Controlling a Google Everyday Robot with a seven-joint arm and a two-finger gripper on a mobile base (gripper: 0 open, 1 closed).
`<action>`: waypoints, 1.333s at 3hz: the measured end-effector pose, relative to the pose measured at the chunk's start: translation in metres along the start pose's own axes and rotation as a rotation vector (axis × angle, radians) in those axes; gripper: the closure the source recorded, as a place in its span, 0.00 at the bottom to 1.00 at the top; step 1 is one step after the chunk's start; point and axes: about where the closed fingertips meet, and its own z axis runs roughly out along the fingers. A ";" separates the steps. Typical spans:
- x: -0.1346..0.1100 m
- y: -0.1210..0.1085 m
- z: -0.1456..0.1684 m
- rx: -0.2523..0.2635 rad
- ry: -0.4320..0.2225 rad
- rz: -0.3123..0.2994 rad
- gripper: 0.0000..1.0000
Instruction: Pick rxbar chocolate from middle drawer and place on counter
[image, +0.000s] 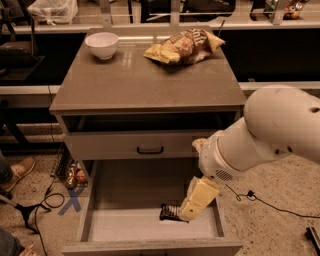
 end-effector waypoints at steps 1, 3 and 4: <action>0.010 -0.004 0.023 0.010 0.011 -0.005 0.00; 0.070 -0.036 0.154 0.007 -0.060 0.002 0.00; 0.089 -0.057 0.209 -0.020 -0.127 -0.003 0.00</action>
Offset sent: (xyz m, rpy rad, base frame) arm 0.0539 0.0015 -0.2065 0.0212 -0.0235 -0.0260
